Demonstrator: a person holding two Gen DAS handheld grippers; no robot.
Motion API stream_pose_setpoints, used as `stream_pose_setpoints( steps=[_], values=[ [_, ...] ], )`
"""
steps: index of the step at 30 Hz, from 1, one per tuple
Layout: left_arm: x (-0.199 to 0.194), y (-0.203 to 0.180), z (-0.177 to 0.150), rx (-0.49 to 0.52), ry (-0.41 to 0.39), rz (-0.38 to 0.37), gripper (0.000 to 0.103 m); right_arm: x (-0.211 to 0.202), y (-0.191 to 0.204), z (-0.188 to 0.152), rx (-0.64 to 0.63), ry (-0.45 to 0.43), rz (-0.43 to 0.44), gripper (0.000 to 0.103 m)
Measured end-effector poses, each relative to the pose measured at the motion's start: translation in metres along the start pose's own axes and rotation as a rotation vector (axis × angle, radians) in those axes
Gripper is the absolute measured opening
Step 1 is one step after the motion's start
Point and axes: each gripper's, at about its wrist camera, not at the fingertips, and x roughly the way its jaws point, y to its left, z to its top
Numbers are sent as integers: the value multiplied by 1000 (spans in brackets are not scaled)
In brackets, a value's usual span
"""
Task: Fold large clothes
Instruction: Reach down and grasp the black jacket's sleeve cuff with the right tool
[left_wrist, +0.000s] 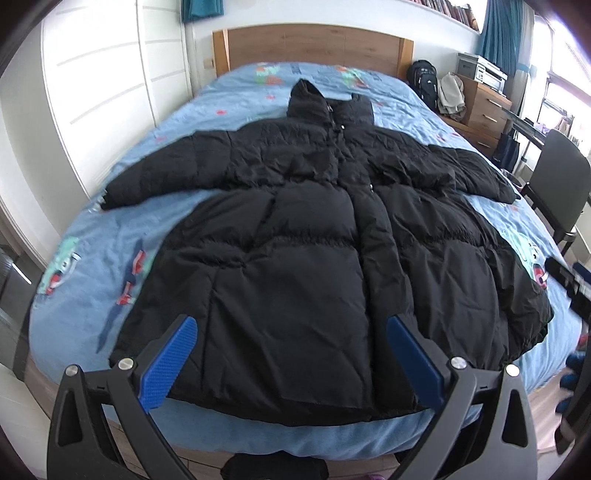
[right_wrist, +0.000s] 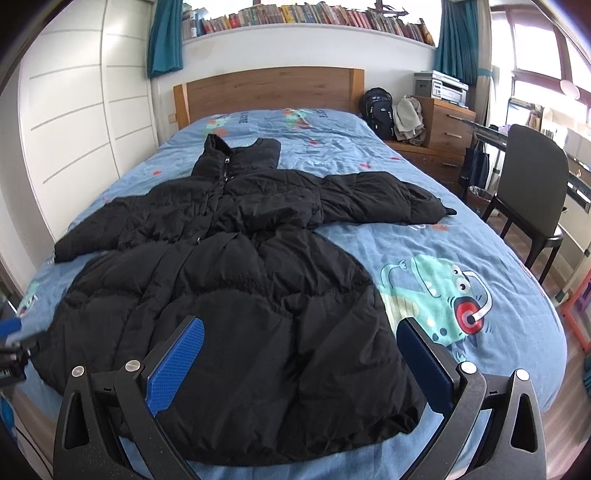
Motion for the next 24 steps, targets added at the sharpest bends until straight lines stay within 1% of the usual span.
stream_pose_setpoints(
  steps=[4, 7, 10, 13, 16, 18, 20, 22, 23, 24],
  values=[
    [15, 8, 7, -42, 56, -40, 103, 16, -17, 27, 18, -33, 1, 102],
    [24, 13, 14, -64, 75, -39, 103, 34, -34, 48, 38, -34, 11, 102],
    [36, 19, 28, -96, 91, -39, 103, 57, -52, 70, 68, -28, 30, 102],
    [48, 21, 45, -103, 83, -19, 103, 93, -77, 90, 119, 0, 44, 102],
    [66, 20, 71, -108, 61, -24, 103, 140, -109, 105, 174, 45, 55, 102],
    [83, 19, 94, -127, 33, -41, 103, 173, -134, 112, 223, 78, 42, 102],
    [101, 15, 118, -135, 9, -61, 103, 206, -162, 118, 298, 102, 38, 102],
    [120, 8, 144, -120, -27, -61, 103, 239, -193, 124, 394, 117, 36, 102],
    [133, 3, 162, -111, -40, -79, 103, 260, -210, 126, 449, 124, 37, 102],
    [141, 0, 171, -111, -42, -94, 103, 272, -221, 127, 483, 128, 39, 102]
  ],
)
